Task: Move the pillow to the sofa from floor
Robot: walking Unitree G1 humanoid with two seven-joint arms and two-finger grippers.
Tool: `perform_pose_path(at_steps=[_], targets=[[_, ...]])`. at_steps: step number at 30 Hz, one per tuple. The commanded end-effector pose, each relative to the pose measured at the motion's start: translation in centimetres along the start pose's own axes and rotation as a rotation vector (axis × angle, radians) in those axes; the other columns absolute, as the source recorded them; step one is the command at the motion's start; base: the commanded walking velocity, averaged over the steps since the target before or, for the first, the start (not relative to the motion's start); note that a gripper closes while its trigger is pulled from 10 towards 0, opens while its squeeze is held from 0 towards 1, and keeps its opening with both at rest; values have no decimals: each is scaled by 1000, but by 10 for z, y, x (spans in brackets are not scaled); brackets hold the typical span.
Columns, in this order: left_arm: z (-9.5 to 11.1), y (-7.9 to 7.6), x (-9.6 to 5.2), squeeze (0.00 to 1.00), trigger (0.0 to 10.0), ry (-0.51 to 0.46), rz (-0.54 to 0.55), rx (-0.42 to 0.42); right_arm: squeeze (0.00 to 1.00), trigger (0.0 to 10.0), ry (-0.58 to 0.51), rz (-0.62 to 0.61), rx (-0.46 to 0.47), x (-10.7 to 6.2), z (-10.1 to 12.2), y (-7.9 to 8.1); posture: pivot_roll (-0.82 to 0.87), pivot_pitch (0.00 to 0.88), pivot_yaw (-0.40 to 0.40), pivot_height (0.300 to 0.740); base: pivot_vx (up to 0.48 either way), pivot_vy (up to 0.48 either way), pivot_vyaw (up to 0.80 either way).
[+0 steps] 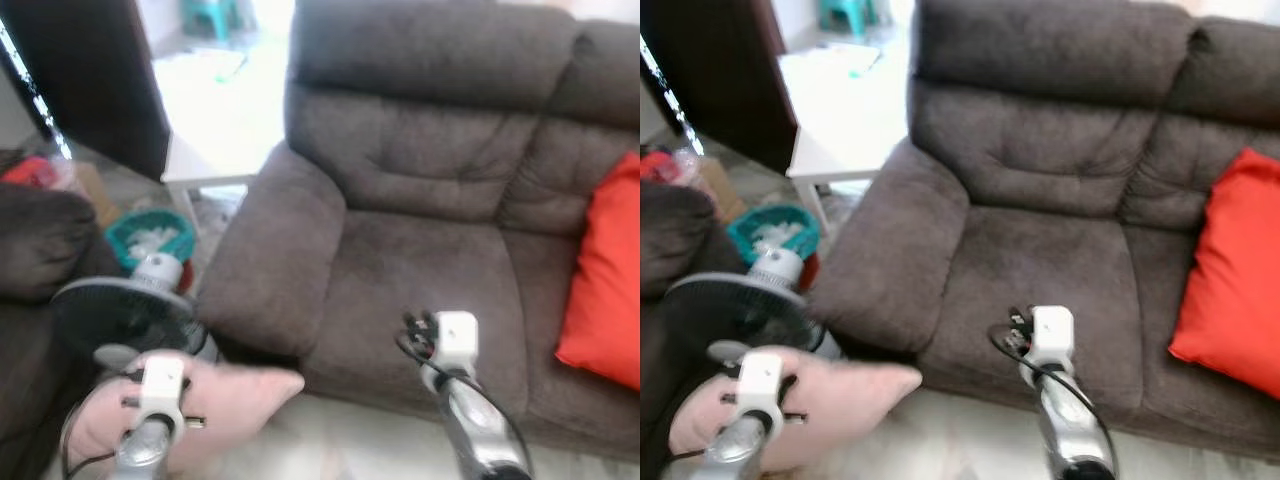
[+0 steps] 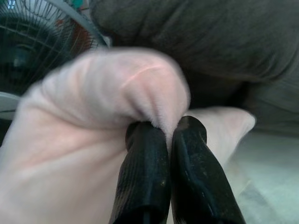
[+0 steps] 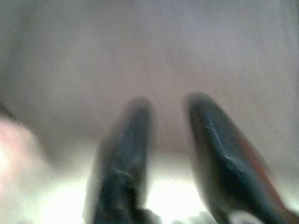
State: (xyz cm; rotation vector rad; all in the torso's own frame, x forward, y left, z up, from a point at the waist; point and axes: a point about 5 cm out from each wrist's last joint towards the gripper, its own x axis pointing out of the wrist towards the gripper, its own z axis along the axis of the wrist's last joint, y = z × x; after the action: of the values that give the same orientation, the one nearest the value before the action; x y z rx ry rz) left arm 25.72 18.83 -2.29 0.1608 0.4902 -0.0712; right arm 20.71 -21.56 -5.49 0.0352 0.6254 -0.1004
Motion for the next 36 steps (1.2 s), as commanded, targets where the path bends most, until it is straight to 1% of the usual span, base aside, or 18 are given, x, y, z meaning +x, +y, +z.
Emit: perform_pose_path(at_steps=[1, 2, 3, 4, 5, 6, 10, 12, 16, 19, 23, 25, 27, 30, 36], targets=[[-11, 16, -5, 0, 10000, 57, 33, 26, 0, 10000, 8, 54, 2, 7, 7, 24, 142, 0, -47, 740, 0, 0, 0], [-13, 16, -5, 0, 10000, 70, 34, 25, 0, 10000, 33, 47, 5, 6, 2, 23, 142, 0, -47, 740, 0, 0, 0], [-22, 15, -7, 0, 10000, 123, 26, 46, 0, 10000, 120, 35, -3, 1, -15, 20, 137, 0, -43, 740, 0, 0, 0], [-27, 14, -9, 0, 10000, 153, 22, 46, 0, 10000, 183, 29, -10, -4, -29, 19, 135, 0, -41, 740, 0, 0, 0], [-29, 13, -9, 0, 10000, 162, 21, 38, 0, 10000, 208, 27, -12, -7, -34, 18, 135, 0, -41, 740, 0, 0, 0], [-33, 13, -11, 0, 10000, 178, 19, 39, 0, 10000, 256, 16, -21, -11, -43, 16, 138, 0, -40, 740, 0, 0, 0], [-47, 14, -17, 0, 10000, 245, 18, 48, 0, 10000, 362, -6, -55, -24, -67, 10, 152, 0, -34, 740, 0, 0, 0], [-59, 16, -24, 0, 10000, 297, 29, 44, 0, 10000, 387, -31, -9, -31, -76, 5, 145, 0, -27, 740, 0, 0, 0], [-74, 14, -33, 0, 10000, 351, 28, 51, 0, 10000, 430, -34, -27, -35, -83, 4, 145, 0, -15, 740, 0, 0, 0], [-83, 5, -38, 0, 10000, 382, 30, 48, 0, 10000, 448, -45, -11, -36, -85, 4, 144, 0, -11, 740, 0, 0, 0], [-85, 5, -39, 0, 10000, 391, 31, 51, 0, 10000, 451, -27, -14, -35, -84, 6, 145, 0, -4, 740, 0, 0, 0], [-85, 9, -39, 0, 10000, 396, 34, 52, 0, 10000, 438, -29, -6, -31, -79, 7, 131, 0, 6, 740, 0, 0, 0], [-83, 10, -38, 0, 10000, 394, 31, 56, 0, 10000, 425, -23, 18, -33, -81, 9, 123, 0, 4, 740, 0, 0, 0], [-80, 9, -35, 0, 10000, 389, 30, 57, 0, 10000, 412, 6, -6, -30, -78, 14, 121, 0, -3, 740, 0, 0, 0], [-76, 4, -32, 0, 10000, 377, 28, 49, 0, 10000, 403, 10, -23, -29, -76, 13, 123, 0, -20, 740, 0, 0, 0]])
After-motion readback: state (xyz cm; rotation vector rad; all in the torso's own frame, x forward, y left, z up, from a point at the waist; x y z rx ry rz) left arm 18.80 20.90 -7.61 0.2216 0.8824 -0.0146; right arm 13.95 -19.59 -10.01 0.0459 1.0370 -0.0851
